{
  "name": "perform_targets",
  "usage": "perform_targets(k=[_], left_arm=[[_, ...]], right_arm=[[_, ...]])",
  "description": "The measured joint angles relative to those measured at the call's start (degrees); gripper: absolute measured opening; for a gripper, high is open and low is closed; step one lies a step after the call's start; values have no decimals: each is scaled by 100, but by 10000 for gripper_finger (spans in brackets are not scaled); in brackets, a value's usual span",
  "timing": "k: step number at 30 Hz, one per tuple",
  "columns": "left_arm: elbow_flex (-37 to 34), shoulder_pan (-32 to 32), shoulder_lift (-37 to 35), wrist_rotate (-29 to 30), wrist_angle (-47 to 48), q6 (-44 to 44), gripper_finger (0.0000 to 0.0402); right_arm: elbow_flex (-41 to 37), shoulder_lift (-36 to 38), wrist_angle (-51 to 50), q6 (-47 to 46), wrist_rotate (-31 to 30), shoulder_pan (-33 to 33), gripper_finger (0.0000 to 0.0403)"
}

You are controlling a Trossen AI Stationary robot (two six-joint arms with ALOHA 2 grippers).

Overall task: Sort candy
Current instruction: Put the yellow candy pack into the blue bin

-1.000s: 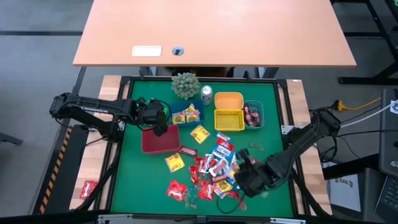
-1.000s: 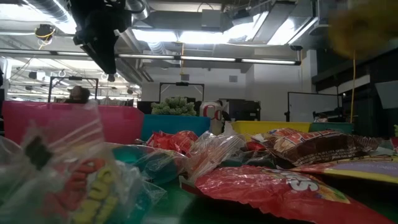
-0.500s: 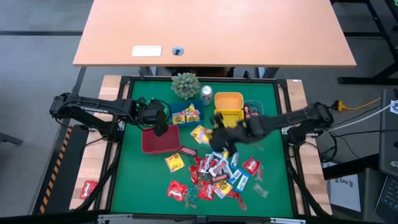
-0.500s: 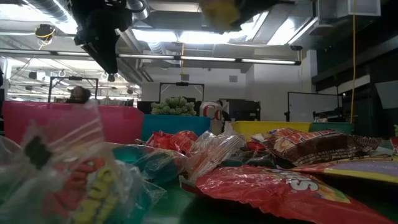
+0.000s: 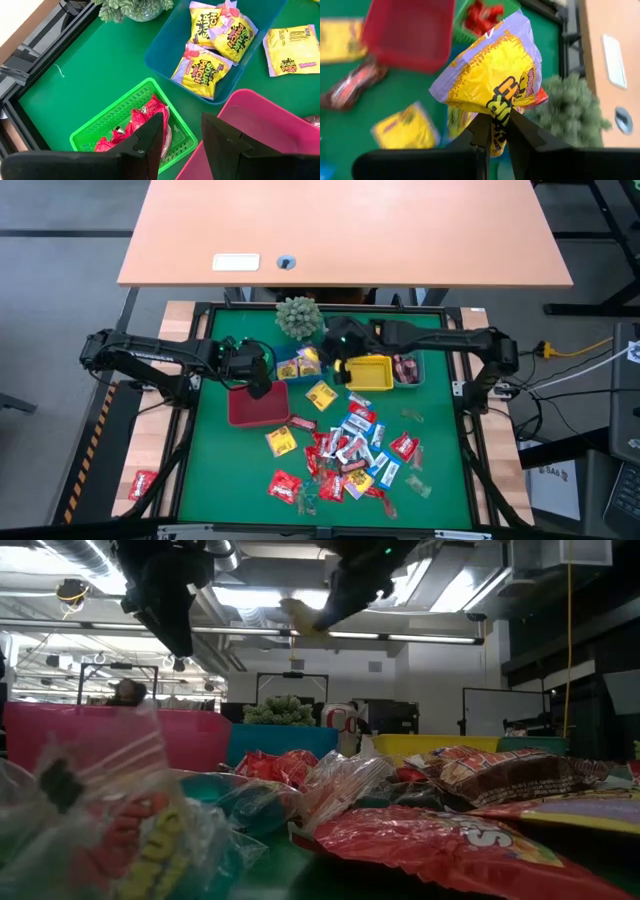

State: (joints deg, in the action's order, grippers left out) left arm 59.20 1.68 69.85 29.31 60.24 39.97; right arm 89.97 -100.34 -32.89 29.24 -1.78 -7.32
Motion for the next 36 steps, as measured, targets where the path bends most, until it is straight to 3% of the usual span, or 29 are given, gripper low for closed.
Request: perform_targets(k=[8, 19, 31, 36], left_arm=[[0, 12, 2, -65, -169, 32, 119], [0, 104, 1, -26, -865, -317, 119], [0, 187, 1, -17, -972, -302, 119], [0, 185, 1, -17, -974, -304, 119]], right_arm=[[5, -312, 303, -44, 247, -248, 44], [-4, -462, 421, -27, 109, -246, 44], [-4, -498, 796, -22, -77, -246, 45], [-4, -498, 960, -20, -254, -246, 71]])
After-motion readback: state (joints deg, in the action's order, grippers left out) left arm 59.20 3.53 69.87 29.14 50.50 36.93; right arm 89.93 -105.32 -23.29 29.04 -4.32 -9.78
